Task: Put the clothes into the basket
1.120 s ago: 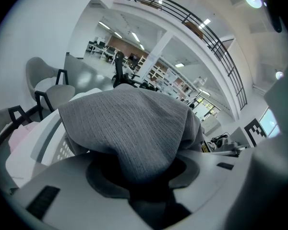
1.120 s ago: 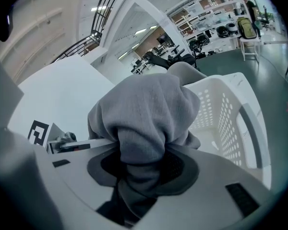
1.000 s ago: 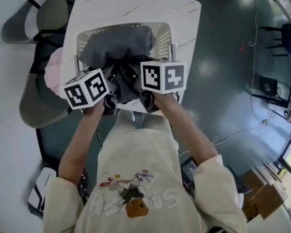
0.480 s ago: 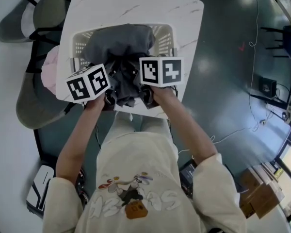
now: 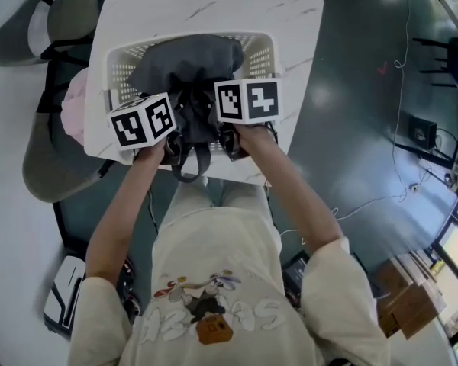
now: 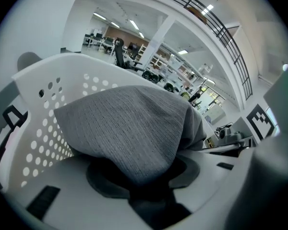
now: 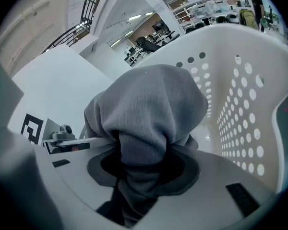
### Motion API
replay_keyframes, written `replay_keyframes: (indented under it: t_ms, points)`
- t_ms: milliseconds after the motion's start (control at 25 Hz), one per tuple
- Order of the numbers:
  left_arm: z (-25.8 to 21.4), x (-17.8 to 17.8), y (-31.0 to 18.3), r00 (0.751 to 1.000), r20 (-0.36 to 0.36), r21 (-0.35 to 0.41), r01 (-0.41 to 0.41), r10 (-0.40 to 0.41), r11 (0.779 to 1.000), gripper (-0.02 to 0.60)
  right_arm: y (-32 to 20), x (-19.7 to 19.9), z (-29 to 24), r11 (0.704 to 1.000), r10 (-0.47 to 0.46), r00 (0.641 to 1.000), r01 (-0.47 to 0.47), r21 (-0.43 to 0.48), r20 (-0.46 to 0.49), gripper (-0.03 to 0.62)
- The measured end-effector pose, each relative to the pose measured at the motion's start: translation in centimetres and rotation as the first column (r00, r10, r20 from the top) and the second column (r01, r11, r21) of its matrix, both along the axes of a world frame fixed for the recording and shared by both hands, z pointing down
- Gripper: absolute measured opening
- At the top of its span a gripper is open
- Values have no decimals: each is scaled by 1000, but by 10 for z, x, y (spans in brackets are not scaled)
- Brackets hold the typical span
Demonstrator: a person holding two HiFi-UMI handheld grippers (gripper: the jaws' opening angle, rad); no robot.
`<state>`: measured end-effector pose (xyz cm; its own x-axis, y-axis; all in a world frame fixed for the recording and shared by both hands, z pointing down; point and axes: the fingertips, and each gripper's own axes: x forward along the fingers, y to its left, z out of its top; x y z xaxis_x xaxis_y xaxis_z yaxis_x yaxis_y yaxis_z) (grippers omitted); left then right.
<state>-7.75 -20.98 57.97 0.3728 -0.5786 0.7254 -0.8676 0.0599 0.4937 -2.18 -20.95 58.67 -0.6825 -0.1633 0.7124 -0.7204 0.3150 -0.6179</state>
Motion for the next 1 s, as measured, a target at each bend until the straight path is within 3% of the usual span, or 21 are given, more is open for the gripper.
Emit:
replay_keyframes:
  t_ms: [440,1000]
  points:
    - [34,2,-6,998,32,-53,-44,45,998,172,-4,2,35,999,21,1000,-22,-37,-16,161]
    - [71,8,-14,992,90,-121,-78,89,990,172,-12,10,71,998,47,992,-52,-37,-120,161]
